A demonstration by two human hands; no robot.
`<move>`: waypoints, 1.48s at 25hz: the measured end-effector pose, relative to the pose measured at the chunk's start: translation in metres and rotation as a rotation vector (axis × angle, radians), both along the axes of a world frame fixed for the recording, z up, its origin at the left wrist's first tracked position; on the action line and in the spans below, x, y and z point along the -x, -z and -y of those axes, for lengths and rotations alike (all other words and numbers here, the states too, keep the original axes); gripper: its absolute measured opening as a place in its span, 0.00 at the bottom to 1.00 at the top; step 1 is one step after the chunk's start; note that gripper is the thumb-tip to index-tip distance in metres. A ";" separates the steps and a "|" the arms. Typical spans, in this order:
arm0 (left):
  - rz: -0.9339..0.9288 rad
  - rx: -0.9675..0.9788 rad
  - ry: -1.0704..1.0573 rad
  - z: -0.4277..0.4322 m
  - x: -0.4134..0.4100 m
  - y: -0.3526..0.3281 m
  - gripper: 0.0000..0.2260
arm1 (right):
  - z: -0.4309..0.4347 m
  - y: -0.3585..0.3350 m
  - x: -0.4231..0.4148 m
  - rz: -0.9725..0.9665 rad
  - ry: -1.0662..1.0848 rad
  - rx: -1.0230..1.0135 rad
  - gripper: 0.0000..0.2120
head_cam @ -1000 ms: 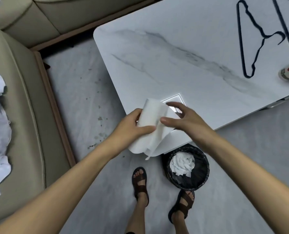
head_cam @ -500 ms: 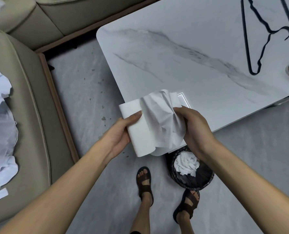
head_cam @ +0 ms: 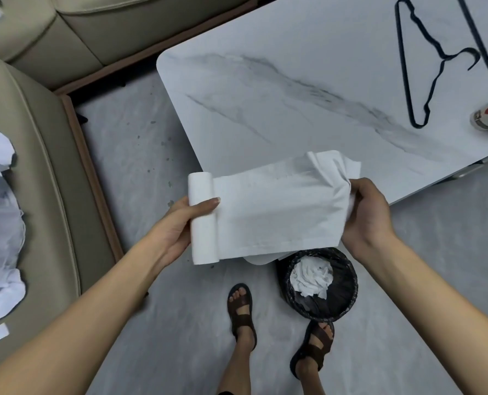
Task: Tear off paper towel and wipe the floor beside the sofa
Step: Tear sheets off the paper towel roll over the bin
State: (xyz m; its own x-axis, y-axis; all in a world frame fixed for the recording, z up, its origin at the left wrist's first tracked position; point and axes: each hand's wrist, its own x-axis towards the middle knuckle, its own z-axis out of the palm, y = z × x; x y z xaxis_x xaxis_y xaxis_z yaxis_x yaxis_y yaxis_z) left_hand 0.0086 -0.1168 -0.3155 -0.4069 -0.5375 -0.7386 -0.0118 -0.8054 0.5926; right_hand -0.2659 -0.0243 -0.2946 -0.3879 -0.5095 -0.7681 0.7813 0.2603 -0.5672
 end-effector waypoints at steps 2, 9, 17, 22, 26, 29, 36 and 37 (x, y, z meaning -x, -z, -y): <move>0.070 0.018 0.015 0.002 -0.003 -0.006 0.27 | -0.003 0.009 0.005 -0.056 0.083 -0.085 0.07; 0.099 0.068 0.106 0.020 -0.004 -0.036 0.21 | -0.027 0.041 0.008 -0.810 -0.491 -0.358 0.14; -0.150 -0.044 0.270 0.043 0.007 -0.070 0.16 | 0.067 -0.013 -0.045 -0.333 -1.364 0.358 0.24; -0.180 -0.154 0.246 0.045 -0.011 -0.059 0.28 | 0.068 -0.015 -0.050 -0.349 -1.395 0.334 0.11; -0.021 -0.008 0.325 0.042 -0.013 -0.051 0.28 | 0.060 -0.024 -0.047 -0.372 -1.348 0.325 0.12; 0.144 0.164 0.375 0.041 -0.012 -0.051 0.30 | 0.048 -0.028 -0.030 -0.415 -1.258 0.337 0.12; 0.242 0.249 0.293 0.041 -0.010 -0.043 0.25 | 0.020 -0.007 0.007 -0.286 -1.174 0.217 0.16; 0.236 0.238 0.269 0.041 -0.010 -0.042 0.23 | 0.017 -0.002 0.011 -0.308 -1.211 0.184 0.17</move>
State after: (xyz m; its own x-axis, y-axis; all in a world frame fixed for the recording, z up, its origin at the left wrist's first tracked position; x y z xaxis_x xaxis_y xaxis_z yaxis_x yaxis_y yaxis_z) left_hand 0.0185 -0.1579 -0.2737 -0.3908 -0.6017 -0.6966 -0.3600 -0.5966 0.7173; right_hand -0.2768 -0.0417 -0.2922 0.2512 -0.7520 -0.6094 -0.0722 0.6133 -0.7865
